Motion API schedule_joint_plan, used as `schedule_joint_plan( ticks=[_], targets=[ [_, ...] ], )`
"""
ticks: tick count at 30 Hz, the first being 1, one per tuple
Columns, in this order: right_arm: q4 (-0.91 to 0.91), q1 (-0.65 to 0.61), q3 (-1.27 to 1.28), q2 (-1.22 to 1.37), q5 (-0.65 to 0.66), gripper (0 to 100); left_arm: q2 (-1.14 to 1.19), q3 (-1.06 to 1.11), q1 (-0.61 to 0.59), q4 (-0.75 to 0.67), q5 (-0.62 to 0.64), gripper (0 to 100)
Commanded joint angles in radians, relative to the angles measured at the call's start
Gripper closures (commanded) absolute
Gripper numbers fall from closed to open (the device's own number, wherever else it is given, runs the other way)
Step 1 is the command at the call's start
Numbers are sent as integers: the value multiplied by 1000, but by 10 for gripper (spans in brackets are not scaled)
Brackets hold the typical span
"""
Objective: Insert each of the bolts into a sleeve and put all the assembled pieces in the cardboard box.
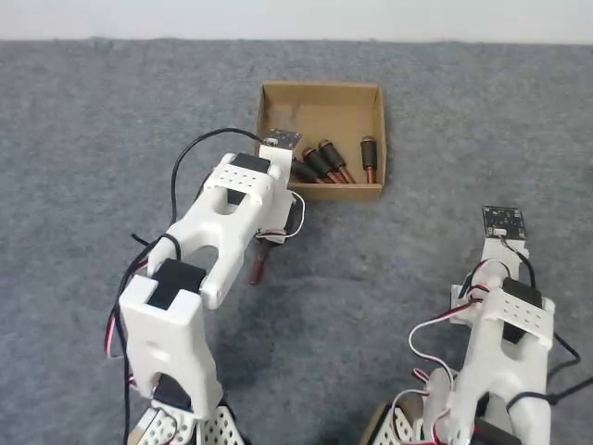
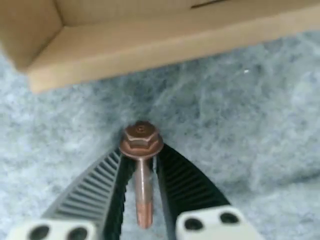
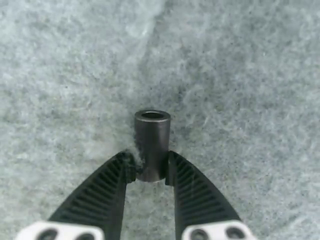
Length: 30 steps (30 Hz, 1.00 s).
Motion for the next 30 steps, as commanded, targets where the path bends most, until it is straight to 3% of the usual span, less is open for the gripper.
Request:
schedule_joint_plan(
  ticks=[1, 8, 12, 19, 24, 30],
  targets=[
    [-18, -13, -3, -30, 12, 991, -57, 10, -37, -21, 3, 991],
    [-54, -84, -8, -38, -61, 990, -245, 183, -124, -184, 5, 991],
    [-186, -211, -11, -38, -170, 991, -324, 277, -181, -253, 5, 991],
    [-493, -394, -25, -38, -178, 991, -393, 389, -313, -287, 5, 990],
    [-674, -453, -18, -27, -178, 989, -450, 452, -382, -288, -6, 990],
    [-909, -499, -18, -25, -184, 989, -503, 509, -358, -371, -83, 990]
  ],
)
